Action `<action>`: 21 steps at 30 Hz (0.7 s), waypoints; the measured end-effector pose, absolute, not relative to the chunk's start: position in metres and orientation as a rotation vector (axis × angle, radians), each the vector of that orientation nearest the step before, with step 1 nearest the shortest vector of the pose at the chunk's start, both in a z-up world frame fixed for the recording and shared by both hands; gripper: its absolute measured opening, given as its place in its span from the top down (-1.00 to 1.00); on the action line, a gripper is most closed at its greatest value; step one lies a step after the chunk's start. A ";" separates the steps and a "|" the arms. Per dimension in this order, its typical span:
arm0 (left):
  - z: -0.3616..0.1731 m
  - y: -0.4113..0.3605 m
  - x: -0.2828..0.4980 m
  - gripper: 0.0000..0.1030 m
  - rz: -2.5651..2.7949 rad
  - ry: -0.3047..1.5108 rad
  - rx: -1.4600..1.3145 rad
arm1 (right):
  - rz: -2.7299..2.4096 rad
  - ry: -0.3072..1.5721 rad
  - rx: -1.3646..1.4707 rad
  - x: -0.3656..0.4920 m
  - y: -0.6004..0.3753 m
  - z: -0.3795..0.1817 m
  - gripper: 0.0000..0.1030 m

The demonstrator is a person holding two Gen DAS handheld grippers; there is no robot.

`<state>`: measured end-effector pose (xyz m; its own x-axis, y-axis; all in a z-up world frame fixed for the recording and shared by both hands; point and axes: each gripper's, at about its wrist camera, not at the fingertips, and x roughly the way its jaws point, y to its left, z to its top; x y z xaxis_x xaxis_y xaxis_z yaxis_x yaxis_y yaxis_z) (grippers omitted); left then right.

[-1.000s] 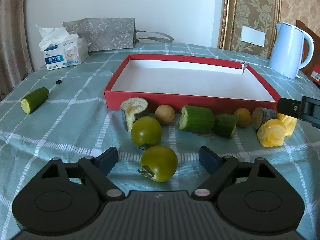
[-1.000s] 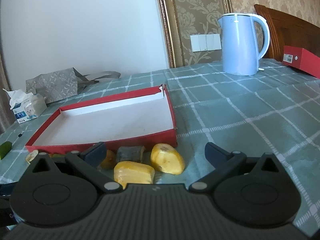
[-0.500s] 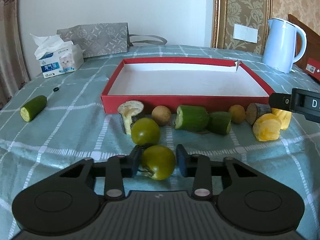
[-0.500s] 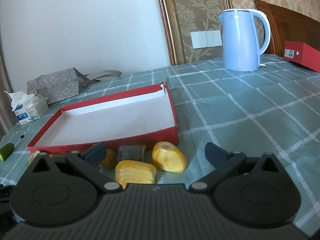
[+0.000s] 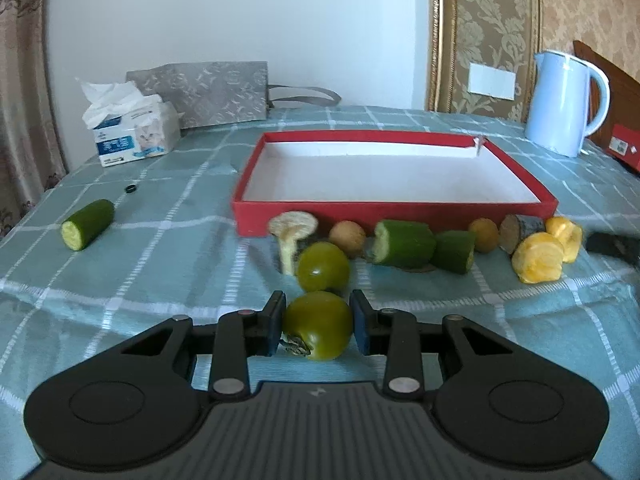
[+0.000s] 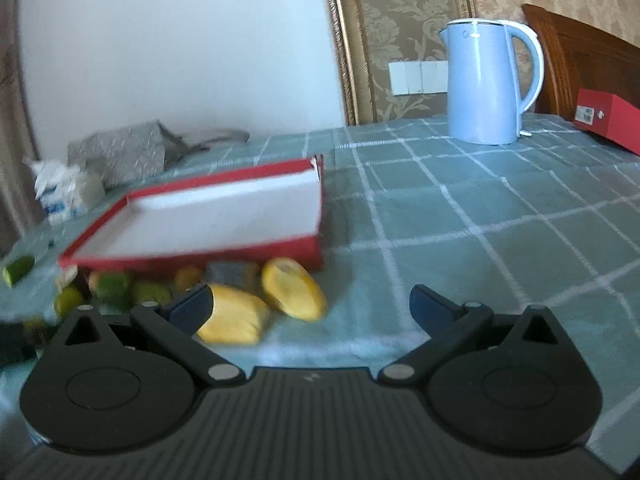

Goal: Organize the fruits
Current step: 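Lift the green tomato with the left gripper while the right gripper grasps a yellow jackfruit piece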

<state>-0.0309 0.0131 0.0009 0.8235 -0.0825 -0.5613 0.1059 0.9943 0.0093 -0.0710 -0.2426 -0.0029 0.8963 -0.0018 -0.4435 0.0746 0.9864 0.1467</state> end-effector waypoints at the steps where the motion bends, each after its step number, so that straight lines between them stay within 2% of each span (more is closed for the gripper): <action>1: 0.001 0.016 -0.031 0.35 -0.098 0.595 0.035 | -0.041 0.464 0.160 -0.075 -0.249 -0.005 -1.00; 7: -0.002 0.030 -0.024 0.35 -0.070 0.613 -0.005 | 0.003 0.463 0.210 -0.089 -0.277 -0.008 -1.00; 11: -0.004 0.036 -0.022 0.35 -0.059 0.623 -0.017 | 0.062 0.446 0.152 -0.088 -0.260 -0.004 -1.00; 14: -0.003 0.038 -0.022 0.35 -0.059 0.621 -0.023 | 0.114 0.442 0.045 -0.085 -0.230 -0.001 -0.83; 17: -0.003 0.038 -0.021 0.35 -0.060 0.621 -0.026 | 0.182 0.458 0.002 -0.078 -0.206 0.002 -0.81; 21: -0.004 0.039 -0.020 0.35 -0.064 0.624 -0.032 | 0.196 0.528 0.013 -0.058 -0.190 -0.002 -0.64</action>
